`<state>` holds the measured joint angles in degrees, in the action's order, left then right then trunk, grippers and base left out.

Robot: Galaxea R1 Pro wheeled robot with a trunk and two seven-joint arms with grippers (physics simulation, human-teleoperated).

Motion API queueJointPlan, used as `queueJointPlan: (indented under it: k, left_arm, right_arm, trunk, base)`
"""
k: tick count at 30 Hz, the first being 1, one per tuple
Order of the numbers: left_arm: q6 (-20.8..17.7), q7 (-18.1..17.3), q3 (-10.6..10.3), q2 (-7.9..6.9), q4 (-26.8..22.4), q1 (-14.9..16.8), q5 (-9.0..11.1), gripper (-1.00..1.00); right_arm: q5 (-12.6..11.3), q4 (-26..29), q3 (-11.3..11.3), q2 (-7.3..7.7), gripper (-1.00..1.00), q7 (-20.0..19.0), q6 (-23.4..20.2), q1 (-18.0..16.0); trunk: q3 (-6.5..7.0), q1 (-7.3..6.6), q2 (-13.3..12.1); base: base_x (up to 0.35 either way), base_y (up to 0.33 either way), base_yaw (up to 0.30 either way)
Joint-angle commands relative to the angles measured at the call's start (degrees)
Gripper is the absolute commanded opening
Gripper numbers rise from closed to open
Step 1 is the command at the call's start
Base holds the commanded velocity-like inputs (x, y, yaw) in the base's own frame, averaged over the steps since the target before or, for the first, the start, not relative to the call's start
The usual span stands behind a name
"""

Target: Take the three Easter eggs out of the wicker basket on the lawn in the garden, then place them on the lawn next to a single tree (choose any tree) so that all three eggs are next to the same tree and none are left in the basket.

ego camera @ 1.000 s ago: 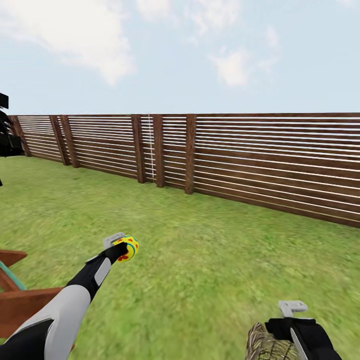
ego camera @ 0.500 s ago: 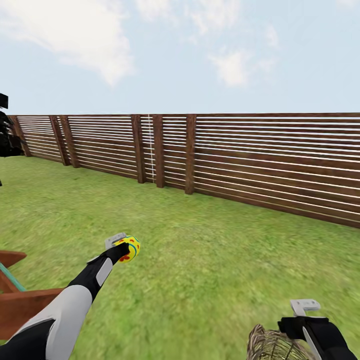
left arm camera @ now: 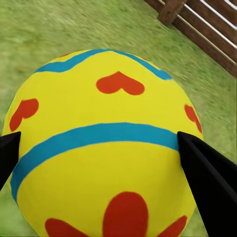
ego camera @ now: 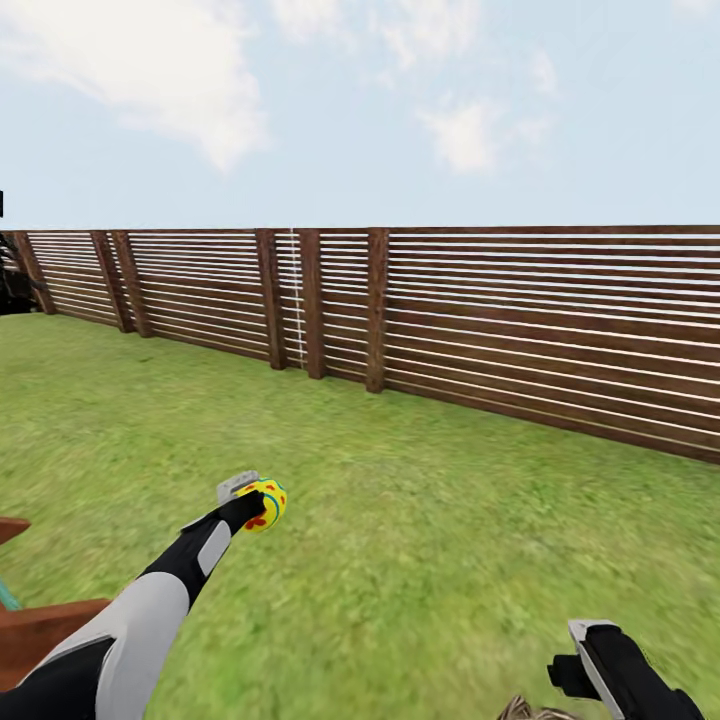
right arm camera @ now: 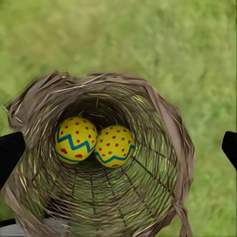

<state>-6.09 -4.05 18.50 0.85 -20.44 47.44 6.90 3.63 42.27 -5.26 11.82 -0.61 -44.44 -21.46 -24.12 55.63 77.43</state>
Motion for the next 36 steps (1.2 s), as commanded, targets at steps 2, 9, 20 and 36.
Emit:
queueJointPlan:
  k: [2, 9, 20, 36]
  left_arm:
    - [-0.5, -0.3, 0.3, 0.15, -0.1, 0.0, 0.6, -1.0]
    - [-0.4, -0.3, 0.3, 0.2, -0.1, 0.0, 0.6, -1.0]
    - [1.4, -0.3, 0.3, 0.18, -0.1, 0.0, 0.6, -1.0]
    - [1.3, -0.3, 0.3, 0.71, 0.8, 0.0, 0.6, -1.0]
  right_arm:
    - [0.4, -0.1, 0.8, -0.39, 1.0, -0.1, -0.1, -0.1]
    - [0.4, 0.4, 1.1, -0.63, 1.0, -0.1, -2.0, -0.2]
    - [0.4, 0.5, 1.2, -0.75, 1.0, -0.1, -2.1, -0.2]
    - [0.5, -0.1, 1.4, -0.76, 1.0, -0.1, -5.1, -0.2]
  trunk:
    - [-0.07, 0.03, 0.0]
    - [-0.07, 0.03, 0.0]
    - [-0.07, 0.03, 0.0]
    - [-2.76, 3.32, 6.1]
  base:
    - [0.25, -0.118, 0.0]
    - [0.239, -0.029, 0.0]
    - [0.017, 0.0, 0.0]
    - [0.0, 0.0, 0.0]
